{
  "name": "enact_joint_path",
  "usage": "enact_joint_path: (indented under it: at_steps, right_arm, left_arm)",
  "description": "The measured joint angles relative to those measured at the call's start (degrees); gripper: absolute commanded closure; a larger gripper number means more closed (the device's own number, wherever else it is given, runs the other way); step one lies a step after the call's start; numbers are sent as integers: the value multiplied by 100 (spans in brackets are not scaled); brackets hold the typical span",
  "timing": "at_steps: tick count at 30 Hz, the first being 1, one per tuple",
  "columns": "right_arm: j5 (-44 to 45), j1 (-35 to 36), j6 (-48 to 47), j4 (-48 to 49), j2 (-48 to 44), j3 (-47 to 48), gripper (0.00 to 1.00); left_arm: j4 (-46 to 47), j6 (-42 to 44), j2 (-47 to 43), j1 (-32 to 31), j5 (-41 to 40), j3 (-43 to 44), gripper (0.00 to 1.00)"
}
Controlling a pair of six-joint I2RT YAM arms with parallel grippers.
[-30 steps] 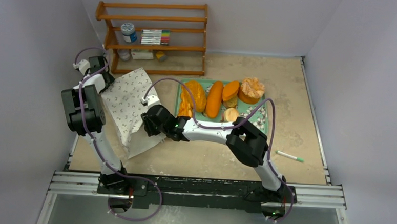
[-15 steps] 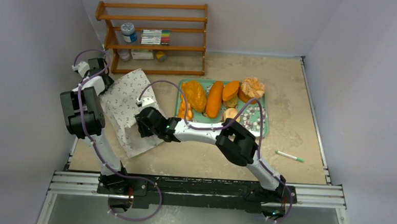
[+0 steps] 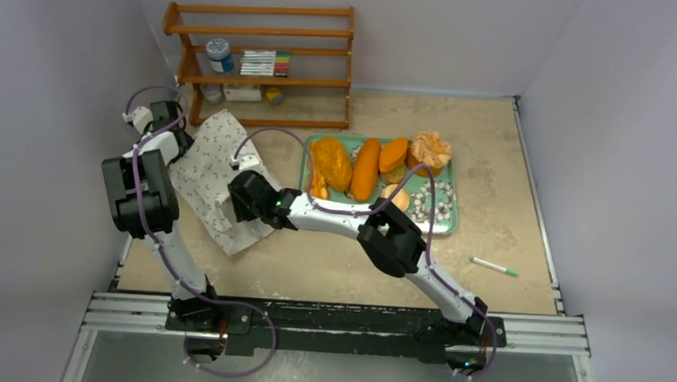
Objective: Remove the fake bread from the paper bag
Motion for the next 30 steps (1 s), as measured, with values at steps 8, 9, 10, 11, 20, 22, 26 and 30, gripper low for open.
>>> enact_joint_path:
  at_steps: [8,9,10,11,20,22,26,30]
  right_arm:
    - [-142,-149,-111,-240,380,560,56]
    - [-173,-157,-138,-264,417,605,56]
    - [-192,-164,-162,-278,452,658,56]
    - [-236,-173,-199,-275,490,710,56]
    - [-557,-227,-555,-634,949,1587,59]
    - [-627,-243,-608,-726,1069,1810,67]
    - [-772,-262,-678,-754,1150,1939,89]
    - [-815,-291,-688,-778,1152,1939,98]
  left_arm:
    - [70,0,-31,4,0,-68,20]
    - [76,0,-33,4,0,-68,21]
    - [81,2,-33,4,0,-68,21]
    - [96,4,-35,4,0,-68,21]
    - [173,52,-35,31,0,-68,21]
    - [205,85,-35,33,0,-68,21]
    - [227,103,-35,31,20,-74,21]
    - [227,101,-35,31,26,-79,21]
